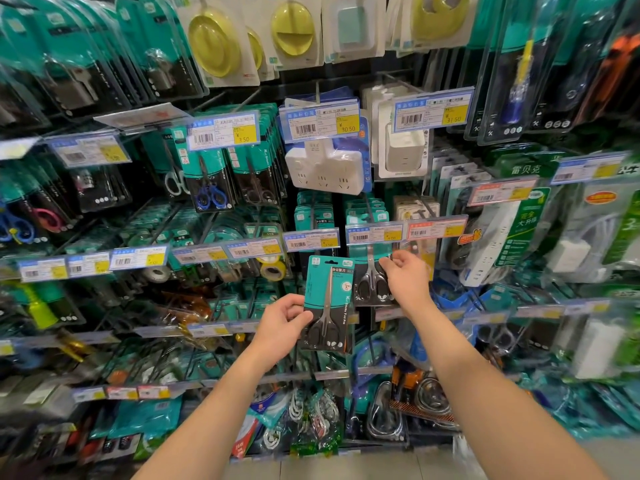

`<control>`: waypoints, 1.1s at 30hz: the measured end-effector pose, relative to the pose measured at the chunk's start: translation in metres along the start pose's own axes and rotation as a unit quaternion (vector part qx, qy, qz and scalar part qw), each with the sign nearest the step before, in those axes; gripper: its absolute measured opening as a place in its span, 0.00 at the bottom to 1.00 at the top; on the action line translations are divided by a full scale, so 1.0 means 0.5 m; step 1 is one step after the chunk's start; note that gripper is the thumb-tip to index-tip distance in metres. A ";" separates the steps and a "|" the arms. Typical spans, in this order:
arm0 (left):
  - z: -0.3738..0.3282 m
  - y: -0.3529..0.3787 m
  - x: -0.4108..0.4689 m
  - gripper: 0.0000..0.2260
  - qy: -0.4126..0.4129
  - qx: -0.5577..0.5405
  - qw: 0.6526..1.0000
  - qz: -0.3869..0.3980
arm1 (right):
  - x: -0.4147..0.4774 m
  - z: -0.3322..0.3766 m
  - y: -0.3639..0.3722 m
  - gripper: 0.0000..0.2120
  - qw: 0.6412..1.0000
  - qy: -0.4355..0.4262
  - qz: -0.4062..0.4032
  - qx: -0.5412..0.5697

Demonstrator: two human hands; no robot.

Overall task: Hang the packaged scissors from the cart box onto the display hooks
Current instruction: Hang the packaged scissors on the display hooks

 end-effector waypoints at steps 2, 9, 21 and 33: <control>0.002 0.003 0.002 0.08 0.002 0.001 1.000 0.003 | 0.015 0.016 0.010 0.01 1.000 -0.002 0.000 -0.026; 0.009 0.027 0.017 0.08 0.000 0.000 1.000 0.023 | 0.079 -0.014 0.026 0.13 0.993 0.060 -0.013 -0.105; -0.028 0.122 0.077 0.08 0.006 -0.008 1.000 0.026 | -0.055 -0.111 0.006 0.06 0.974 0.113 0.196 0.023; -0.068 0.145 0.122 0.10 0.037 -0.047 0.998 -0.018 | -0.031 -0.042 -0.025 0.09 0.983 0.023 0.169 0.062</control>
Point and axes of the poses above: each hand's wrist, its own x-axis towards the middle knuckle, its own y-axis out of the palm, z = x × y, the point moved 3 cm from there along x, towards the middle knuckle, and after that the axes turned 15 degrees about y, right-handed, at the moved point
